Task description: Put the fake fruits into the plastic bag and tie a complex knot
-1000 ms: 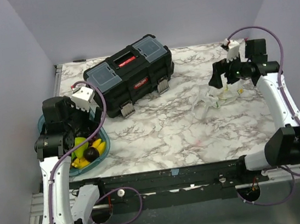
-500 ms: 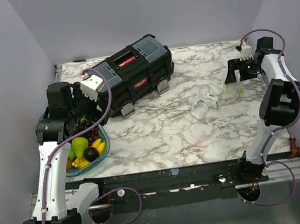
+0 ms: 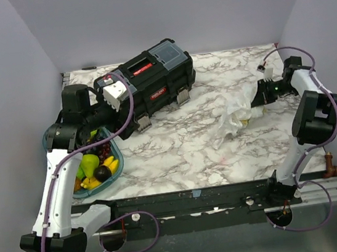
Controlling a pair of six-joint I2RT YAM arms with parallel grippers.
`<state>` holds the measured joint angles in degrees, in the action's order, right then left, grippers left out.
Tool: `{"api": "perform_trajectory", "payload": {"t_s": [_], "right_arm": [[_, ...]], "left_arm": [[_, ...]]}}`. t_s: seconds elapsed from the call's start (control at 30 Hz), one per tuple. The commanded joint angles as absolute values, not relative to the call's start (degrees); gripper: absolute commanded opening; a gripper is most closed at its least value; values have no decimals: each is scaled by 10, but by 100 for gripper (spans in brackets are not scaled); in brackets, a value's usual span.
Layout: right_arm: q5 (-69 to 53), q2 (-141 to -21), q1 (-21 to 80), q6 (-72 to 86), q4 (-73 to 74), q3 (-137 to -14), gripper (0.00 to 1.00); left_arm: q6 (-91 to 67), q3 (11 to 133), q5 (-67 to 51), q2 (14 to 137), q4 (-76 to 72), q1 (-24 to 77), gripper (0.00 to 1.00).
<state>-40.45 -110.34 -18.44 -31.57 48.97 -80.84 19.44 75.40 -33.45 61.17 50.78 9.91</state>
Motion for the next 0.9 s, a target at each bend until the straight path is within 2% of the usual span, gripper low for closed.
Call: {"api": "perform_trajectory", "payload": {"t_s": [0.0, 0.13, 0.27, 0.5, 0.73, 0.87], "right_arm": [[-574, -996, -181, -368, 577, -811, 1], [-636, -935, -160, -387, 628, -812, 1], [-648, -888, -121, -376, 637, -790, 1], [-605, -788, -29, -232, 497, -703, 1], [-564, -748, 35, -133, 405, -656, 1], [-560, -745, 49, -117, 388, -645, 1]], "left_arm": [[238, 787, -407, 604, 476, 153, 98], [304, 778, -363, 599, 415, 240, 99], [362, 779, -286, 618, 355, 336, 98], [374, 822, -235, 702, 305, 475, 98], [324, 831, -241, 780, 273, 553, 98], [267, 839, -203, 846, 264, 560, 97]]}}
